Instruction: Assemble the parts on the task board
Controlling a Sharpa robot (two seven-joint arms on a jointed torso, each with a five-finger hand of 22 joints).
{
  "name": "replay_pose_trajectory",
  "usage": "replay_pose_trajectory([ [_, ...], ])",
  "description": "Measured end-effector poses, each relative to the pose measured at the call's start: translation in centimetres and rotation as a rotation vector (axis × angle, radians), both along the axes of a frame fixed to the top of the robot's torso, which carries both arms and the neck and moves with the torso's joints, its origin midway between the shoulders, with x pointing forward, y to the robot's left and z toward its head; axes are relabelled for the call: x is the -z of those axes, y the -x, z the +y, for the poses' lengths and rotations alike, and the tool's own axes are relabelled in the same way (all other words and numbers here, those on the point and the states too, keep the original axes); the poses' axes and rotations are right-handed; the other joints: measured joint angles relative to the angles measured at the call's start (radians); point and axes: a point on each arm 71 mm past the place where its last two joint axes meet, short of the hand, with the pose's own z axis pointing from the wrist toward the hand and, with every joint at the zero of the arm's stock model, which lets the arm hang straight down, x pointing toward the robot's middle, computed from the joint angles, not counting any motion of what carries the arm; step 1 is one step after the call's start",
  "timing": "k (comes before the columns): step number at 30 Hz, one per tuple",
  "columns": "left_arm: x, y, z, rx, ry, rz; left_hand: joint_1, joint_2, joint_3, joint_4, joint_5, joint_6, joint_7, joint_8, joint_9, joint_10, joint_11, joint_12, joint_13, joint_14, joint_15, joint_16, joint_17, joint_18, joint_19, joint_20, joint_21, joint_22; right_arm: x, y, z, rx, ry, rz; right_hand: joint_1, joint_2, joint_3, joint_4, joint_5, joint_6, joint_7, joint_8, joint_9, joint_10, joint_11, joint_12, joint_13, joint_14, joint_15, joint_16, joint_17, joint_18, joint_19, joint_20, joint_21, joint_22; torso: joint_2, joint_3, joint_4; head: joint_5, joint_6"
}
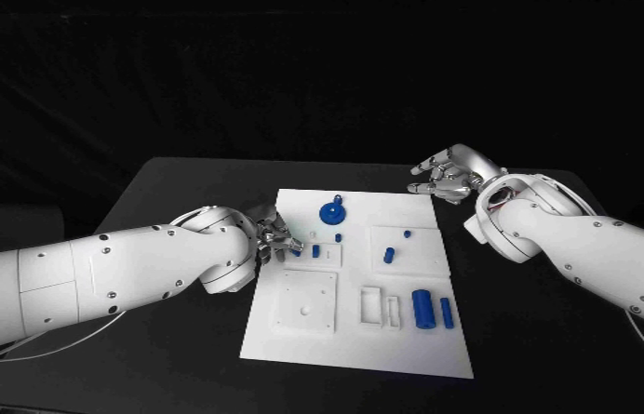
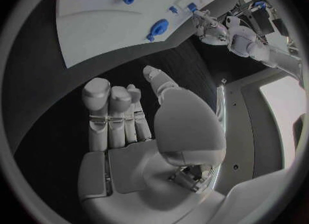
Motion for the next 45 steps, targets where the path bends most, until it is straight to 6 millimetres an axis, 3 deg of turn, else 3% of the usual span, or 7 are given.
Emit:
replay_pose_trajectory([
  [45,-0.12,-0.09,0.05,0.024,-0.033,0.004,-0.003,-0.003,-0.001,-0.001,-0.012,0.000,0.000,0.013,0.030,-0.003,-0.003,0.051,0.017,0.008,0.000,0.059,0.062,0.000,0.000,0.000,0.023,0.000,0.02,-0.01,-0.10,0.002,0.001,0.000,-0.008,0.000,-0.003,0.003,0.000,0.000,0.000,0.000,0.000,0.000,0.000,0.000,0.000,0.000,0.000,0.000,0.000,0.000,0.000,0.000,0.000,0.000,0.000,0.0005,-0.0005,0.000,-0.004],
])
